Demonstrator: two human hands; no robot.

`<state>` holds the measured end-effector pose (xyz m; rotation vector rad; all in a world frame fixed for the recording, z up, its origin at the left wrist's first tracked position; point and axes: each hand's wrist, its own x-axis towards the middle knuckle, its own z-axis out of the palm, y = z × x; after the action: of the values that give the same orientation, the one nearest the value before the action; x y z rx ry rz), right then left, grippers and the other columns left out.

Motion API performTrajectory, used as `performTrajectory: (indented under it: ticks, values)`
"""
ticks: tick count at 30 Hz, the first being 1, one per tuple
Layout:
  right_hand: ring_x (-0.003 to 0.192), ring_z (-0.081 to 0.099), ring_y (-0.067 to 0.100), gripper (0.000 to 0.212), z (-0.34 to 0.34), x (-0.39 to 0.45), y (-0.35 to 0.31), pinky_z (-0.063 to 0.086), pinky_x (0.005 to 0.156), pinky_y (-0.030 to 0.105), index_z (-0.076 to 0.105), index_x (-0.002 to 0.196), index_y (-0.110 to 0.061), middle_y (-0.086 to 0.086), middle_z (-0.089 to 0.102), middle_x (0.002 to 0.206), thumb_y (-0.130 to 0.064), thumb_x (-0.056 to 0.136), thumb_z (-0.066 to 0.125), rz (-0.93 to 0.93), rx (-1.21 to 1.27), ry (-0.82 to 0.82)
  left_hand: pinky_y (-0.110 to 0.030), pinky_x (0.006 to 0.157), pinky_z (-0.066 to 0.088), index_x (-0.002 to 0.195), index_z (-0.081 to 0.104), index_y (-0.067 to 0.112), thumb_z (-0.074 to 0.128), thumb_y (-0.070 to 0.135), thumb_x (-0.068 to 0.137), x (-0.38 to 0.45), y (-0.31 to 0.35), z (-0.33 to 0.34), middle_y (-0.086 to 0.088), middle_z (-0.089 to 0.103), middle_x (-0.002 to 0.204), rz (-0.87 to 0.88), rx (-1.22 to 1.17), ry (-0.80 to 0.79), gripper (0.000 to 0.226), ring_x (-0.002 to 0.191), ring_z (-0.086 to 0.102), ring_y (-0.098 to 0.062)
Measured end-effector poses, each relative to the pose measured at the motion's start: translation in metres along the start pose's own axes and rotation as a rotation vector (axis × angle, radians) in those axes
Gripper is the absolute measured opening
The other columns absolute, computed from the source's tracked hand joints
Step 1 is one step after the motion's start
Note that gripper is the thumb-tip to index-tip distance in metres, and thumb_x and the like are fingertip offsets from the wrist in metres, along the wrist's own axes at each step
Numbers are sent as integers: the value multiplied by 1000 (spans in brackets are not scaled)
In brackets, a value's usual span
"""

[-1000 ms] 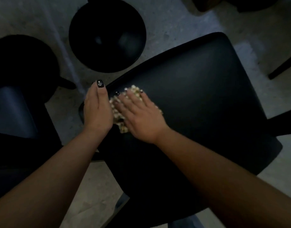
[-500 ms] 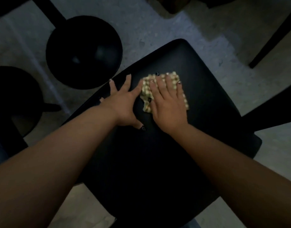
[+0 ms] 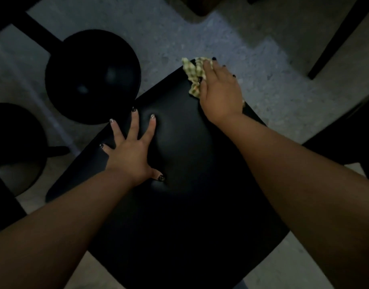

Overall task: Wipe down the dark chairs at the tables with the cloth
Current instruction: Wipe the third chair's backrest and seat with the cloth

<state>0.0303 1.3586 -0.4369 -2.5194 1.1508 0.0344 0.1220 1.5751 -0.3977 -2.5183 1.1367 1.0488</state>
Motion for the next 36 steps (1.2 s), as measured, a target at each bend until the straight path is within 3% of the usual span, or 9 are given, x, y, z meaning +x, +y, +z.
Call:
performTrajectory:
  ticks: [7,13,17,20,23,26,29,32,36]
  values:
    - [141,29,27,50,1,-68,23,17,117,42,34,146,-12,10,36,151,-24,98,36,174,30,147,-77,100,23,143,-27,47,85,60,54,-1,4,-3,10,-45,148,16,71,0,144,141,-24,-47]
    - [142,26,34,53,8,-147,33,18,117,47,41,143,-8,18,33,151,-17,91,48,350,2,215,-71,105,27,146,-30,31,78,64,62,-10,6,-15,-5,-43,150,111,163,-21,142,143,-20,-45]
    - [136,30,39,56,5,-148,23,24,115,46,39,143,-10,26,29,147,-19,90,53,580,79,318,-68,109,24,147,-30,29,77,48,75,-11,25,-24,-6,-46,148,404,259,-15,129,142,-26,-43]
    - [132,35,41,51,5,-151,24,25,113,50,46,139,-5,26,40,141,-11,89,53,546,95,307,-68,110,21,147,-25,37,76,43,77,-3,48,-31,2,-42,151,609,342,-89,123,142,-28,-40]
    - [141,25,36,51,9,-182,36,15,118,48,43,141,-7,20,34,148,-7,90,49,657,112,294,-70,108,22,149,-18,42,78,46,74,5,71,-33,5,-41,151,704,528,-228,121,141,-29,-42]
    - [144,17,35,56,9,-211,53,11,118,49,38,144,-7,20,26,153,-1,89,46,756,138,341,-72,105,22,150,-18,36,77,45,76,5,78,-22,-3,-44,150,691,681,-241,121,137,-30,-51]
    - [139,26,40,55,2,-219,77,23,113,50,43,140,-1,25,35,145,5,85,45,772,108,348,-73,104,22,151,-17,37,79,43,75,4,73,-14,-2,-44,149,681,673,-194,122,137,-31,-51]
    - [137,30,39,46,-2,-219,90,25,113,45,47,134,5,25,39,141,3,88,45,829,131,373,-74,104,22,151,-14,39,82,40,71,6,72,-13,1,-42,150,677,649,-177,125,137,-31,-49]
    - [141,24,35,58,4,-229,83,19,116,38,31,144,3,24,29,148,5,87,44,947,193,383,-73,104,22,152,-12,38,83,40,70,5,72,-11,2,-40,151,668,663,-154,126,138,-29,-49]
